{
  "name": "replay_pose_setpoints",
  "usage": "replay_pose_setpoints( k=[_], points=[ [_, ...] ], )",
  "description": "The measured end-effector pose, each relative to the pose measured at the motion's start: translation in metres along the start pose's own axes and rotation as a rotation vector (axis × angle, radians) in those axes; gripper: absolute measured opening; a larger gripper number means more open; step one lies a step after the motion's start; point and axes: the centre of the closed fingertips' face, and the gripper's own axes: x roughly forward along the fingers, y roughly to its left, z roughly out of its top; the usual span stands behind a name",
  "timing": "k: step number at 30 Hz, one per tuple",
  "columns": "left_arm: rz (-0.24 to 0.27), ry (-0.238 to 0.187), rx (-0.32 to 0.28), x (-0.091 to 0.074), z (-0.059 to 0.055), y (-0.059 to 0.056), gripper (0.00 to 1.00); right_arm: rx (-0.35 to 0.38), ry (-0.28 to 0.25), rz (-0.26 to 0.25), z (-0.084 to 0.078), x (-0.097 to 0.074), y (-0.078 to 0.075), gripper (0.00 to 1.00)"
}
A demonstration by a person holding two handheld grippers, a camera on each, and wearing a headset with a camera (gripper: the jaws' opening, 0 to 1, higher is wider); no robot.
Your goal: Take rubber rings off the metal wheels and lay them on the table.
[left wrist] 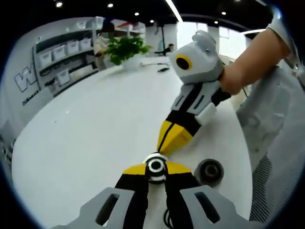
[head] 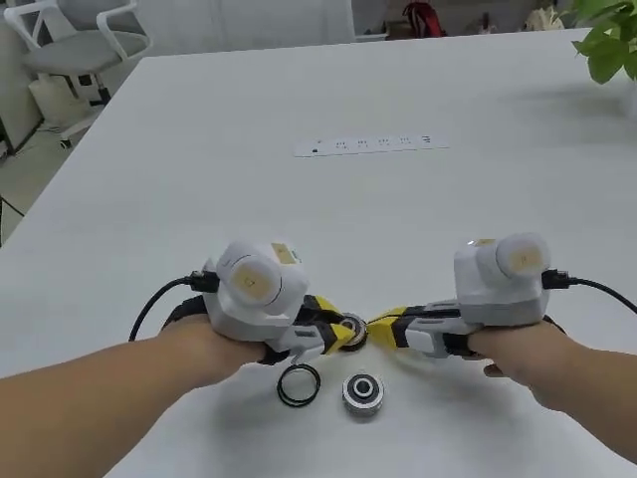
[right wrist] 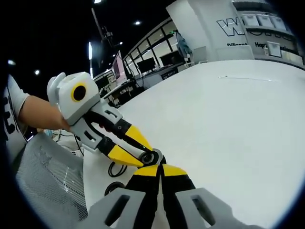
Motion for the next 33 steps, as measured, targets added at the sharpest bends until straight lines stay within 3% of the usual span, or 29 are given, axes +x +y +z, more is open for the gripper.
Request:
replay_pose_setpoints(
  k=[5, 14, 27, 33],
  points=[
    [0.01, 0.008, 0.006, 0.001, 0.0, 0.0, 0.13, 0.04, -0.008, 0.008, 0.0, -0.001, 0.003, 0.0],
    [0.019, 0.029, 0.023, 0.001, 0.0, 0.0, 0.12, 0.023, -0.006, 0.032, 0.002, 0.0, 0.014, 0.0],
    [0.02, 0.024, 0.014, 0.001, -0.001, -0.001, 0.12, 0.04, -0.026, 0.094, 0.004, 0.001, 0.024, 0.0],
    [0.024, 0.025, 0.008, 0.001, -0.001, -0.001, 0.13, 0.041, -0.024, 0.098, 0.002, 0.0, 0.024, 0.0]
  ],
)
